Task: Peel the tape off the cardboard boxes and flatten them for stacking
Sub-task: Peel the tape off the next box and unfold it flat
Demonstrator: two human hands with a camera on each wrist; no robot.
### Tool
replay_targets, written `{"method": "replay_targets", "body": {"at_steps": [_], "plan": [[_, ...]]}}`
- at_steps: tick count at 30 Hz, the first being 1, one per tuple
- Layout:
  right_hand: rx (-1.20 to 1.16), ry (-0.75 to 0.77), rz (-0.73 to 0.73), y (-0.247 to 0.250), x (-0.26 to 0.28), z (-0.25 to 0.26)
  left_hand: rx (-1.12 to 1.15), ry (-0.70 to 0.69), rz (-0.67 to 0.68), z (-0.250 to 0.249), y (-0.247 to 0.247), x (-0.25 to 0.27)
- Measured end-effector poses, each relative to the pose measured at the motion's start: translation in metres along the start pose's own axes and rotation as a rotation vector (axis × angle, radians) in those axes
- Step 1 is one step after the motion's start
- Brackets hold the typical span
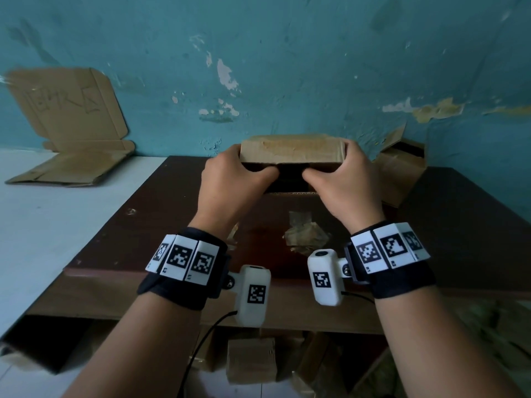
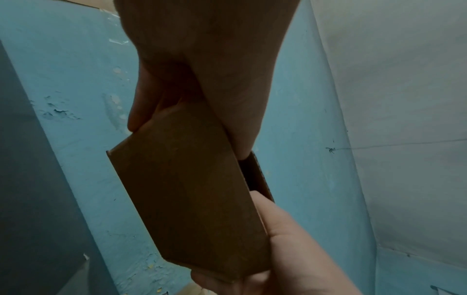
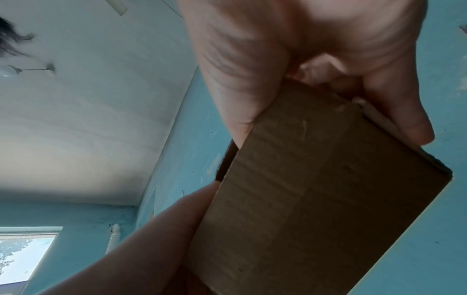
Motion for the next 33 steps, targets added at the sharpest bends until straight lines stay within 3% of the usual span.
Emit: {"method": "replay_targets", "body": {"at_steps": [4,8,14,23,28,33], "plan": [[0.025,-0.018,0.014,0.000,-0.001,-0.002,0.056,-0.003,0.065,0.001,0.001,0.000],[-0.079,-0.145,0.056,0.006,-0.008,-0.015,0.274,0.013,0.034,-0.003,0.009,-0.003],[-0.095,-0.109,0.079,0.007,-0.005,-0.012,0.102,-0.077,0.091,-0.006,0.003,-0.005],[0.001,-0.075,0.106,0.001,-0.004,-0.009,-0.330,-0.144,0.040,-0.014,-0.006,0.004],[-0.009,-0.054,0.157,0.000,-0.004,-0.011,-0.273,-0.119,0.040,-0.015,-0.002,0.007],[-0.115,-0.080,0.191,0.002,-0.003,-0.007,-0.091,-0.009,-0.012,-0.003,0.007,-0.003]]}}
Point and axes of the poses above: each hand's wrist, its own x-axis away from the middle knuckle, its own y-axis out of the back of the hand, z = x × y, the point moved 4 cm from there along -x, towards the middle knuckle, and after that the axes turned 4 degrees about x, right-handed, at the moved point
